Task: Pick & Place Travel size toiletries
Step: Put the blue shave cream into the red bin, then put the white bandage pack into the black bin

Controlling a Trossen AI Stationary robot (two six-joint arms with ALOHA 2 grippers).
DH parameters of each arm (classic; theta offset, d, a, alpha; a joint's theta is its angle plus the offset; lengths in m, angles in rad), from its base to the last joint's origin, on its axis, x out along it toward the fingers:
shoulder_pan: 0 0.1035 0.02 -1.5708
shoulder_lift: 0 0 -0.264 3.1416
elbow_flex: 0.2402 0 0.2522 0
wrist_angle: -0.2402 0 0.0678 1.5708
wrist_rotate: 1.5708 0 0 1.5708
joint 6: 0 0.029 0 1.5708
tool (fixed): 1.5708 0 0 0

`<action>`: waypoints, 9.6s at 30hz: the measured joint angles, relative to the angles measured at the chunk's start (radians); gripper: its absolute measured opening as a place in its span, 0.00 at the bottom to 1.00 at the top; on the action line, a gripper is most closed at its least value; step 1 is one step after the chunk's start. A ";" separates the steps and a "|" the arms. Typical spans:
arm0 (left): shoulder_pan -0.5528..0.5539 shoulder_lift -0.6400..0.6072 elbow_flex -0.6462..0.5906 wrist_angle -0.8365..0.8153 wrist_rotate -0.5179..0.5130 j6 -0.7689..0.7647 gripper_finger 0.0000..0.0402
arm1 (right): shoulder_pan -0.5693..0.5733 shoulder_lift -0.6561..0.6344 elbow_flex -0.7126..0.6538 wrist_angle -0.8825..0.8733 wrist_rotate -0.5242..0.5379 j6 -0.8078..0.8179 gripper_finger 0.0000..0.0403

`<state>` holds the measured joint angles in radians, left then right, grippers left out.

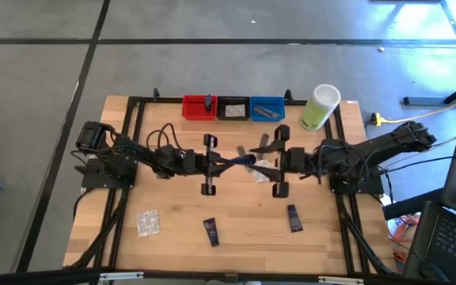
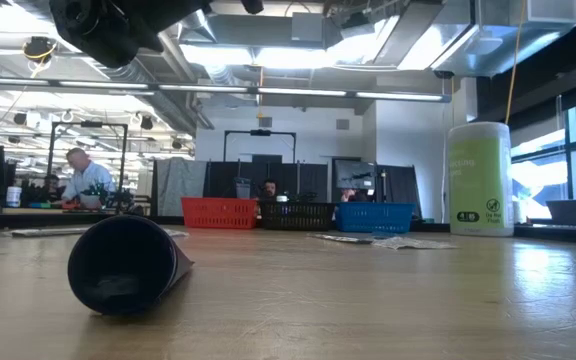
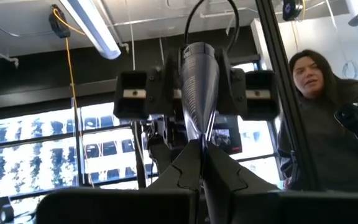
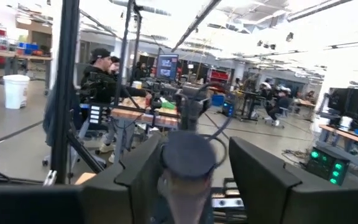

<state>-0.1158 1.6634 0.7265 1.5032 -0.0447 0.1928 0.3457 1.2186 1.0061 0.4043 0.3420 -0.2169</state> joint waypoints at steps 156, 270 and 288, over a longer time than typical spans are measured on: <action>0.929 0.570 1.351 -3.019 -0.159 0.150 0.00 | -0.105 0.045 0.000 -1.100 -0.011 0.601 0.00; 0.929 0.555 1.340 -3.071 -0.110 0.012 0.33 | -0.106 0.045 0.000 -1.093 -0.021 0.568 0.00; 0.906 0.196 1.348 -3.063 0.134 -0.015 0.29 | -0.107 0.044 0.000 -1.093 -0.032 0.546 0.00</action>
<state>0.7905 1.8597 2.0748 -1.5601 0.0897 0.1782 0.2390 1.2623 1.0061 -0.6891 0.3104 0.3290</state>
